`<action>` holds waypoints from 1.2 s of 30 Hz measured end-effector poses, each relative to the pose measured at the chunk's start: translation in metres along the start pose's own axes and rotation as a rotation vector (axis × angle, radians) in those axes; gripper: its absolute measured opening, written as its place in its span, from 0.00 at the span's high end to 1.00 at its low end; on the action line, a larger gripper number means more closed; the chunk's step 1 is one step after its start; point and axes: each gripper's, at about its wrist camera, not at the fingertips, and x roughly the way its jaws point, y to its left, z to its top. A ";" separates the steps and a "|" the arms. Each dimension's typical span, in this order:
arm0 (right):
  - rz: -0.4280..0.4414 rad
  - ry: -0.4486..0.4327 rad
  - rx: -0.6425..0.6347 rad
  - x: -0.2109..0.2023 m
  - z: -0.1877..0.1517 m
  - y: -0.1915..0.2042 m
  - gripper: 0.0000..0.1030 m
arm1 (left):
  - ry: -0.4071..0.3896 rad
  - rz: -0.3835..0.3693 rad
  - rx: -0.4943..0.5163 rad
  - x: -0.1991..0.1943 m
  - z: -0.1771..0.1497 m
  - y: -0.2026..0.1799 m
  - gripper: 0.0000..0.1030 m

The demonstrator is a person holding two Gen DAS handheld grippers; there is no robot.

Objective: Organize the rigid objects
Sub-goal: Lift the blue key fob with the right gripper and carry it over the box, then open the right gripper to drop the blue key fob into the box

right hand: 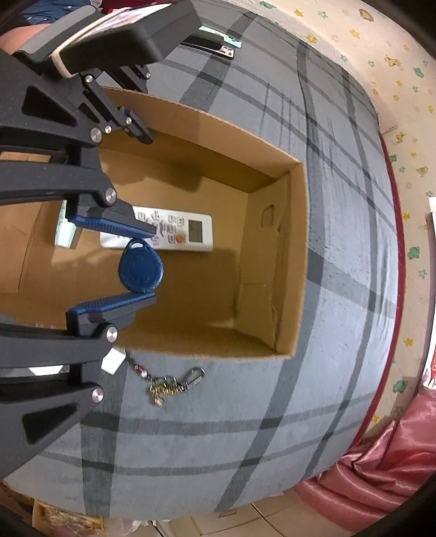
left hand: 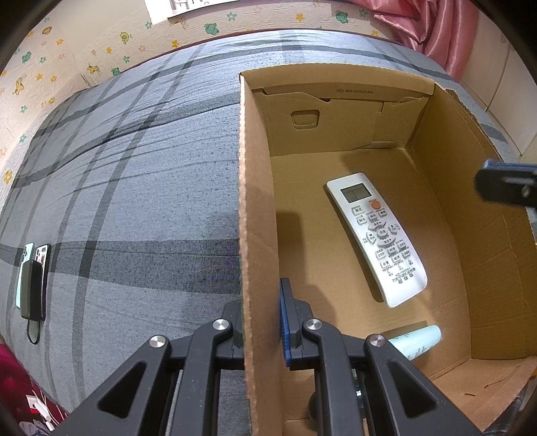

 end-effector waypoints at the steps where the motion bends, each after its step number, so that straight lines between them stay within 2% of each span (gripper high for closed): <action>1: 0.008 0.007 0.003 0.004 -0.001 0.002 0.66 | 0.000 0.000 0.000 0.000 0.000 0.000 0.87; 19: 0.024 0.123 -0.013 0.060 -0.019 0.027 0.66 | -0.002 0.002 0.002 -0.001 0.000 0.000 0.87; 36: 0.029 0.138 -0.002 0.071 -0.019 0.027 0.66 | -0.004 0.003 0.003 -0.001 -0.001 0.001 0.87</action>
